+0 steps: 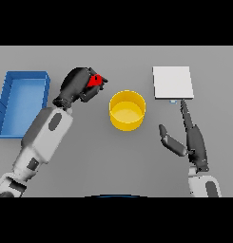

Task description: Pick up the red beaker and tilt it to pour out 1 green nut into yellow bowl. Pick up the yellow bowl and place it on the metallic measuring scale.

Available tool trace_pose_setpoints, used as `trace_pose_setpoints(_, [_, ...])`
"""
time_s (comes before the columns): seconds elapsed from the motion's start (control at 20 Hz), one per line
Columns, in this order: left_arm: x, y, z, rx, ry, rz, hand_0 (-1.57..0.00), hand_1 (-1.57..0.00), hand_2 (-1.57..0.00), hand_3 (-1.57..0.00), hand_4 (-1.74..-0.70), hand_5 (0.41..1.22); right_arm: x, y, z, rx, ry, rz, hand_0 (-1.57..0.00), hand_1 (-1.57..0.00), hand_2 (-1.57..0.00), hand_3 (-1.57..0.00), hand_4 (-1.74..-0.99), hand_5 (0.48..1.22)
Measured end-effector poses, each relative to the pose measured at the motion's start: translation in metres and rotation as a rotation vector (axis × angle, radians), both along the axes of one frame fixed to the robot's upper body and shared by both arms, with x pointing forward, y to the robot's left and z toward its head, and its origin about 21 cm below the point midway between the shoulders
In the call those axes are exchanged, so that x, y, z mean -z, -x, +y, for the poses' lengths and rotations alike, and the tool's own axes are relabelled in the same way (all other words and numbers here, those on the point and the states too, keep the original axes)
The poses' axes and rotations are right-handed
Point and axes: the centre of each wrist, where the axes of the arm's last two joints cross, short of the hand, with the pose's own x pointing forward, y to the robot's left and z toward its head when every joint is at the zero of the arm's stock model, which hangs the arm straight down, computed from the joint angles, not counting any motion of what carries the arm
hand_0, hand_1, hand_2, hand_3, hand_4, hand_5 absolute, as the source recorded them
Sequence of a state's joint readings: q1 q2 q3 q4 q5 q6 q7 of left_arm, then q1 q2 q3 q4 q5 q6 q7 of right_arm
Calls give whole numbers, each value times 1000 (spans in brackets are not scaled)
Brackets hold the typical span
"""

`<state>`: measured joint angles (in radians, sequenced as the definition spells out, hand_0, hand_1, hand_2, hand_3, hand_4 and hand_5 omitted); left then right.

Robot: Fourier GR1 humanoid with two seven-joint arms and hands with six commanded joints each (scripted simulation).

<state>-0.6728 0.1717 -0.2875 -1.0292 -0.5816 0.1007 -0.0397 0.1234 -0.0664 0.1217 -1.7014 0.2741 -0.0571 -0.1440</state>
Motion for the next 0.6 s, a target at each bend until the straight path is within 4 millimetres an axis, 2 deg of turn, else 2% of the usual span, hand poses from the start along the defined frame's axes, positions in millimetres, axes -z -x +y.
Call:
trace_pose_setpoints(0.15, [-21, -10, -16, 80, -260, -51, -1568, -1568, -1568, -1567, -1739, 1177, -2, 1, -2, -18, -5, -22, 1, 1, 1, 1, -1056, 692])
trace_pose_setpoints(0.3, [-37, -15, -37, 157, -487, -61, -1569, -1570, -1569, -1569, -1740, 1199, -1, -1, 3, -20, -2, -10, 1, 1, 1, 1, -1068, 689])
trace_pose_setpoints(0.5, [-45, -19, -57, 263, -775, -67, -1570, -1570, -1570, -1570, -1582, 1212, -4, -1, 4, -28, -21, -19, 1, 1, 1, 1, -1063, 681])
trace_pose_setpoints(0.6, [-48, -22, -66, 285, -910, -75, -1571, -1571, -1571, -1570, -1637, 1215, -3, -1, 3, -22, -32, -2, 1, 1, 1, 1, -1057, 674])
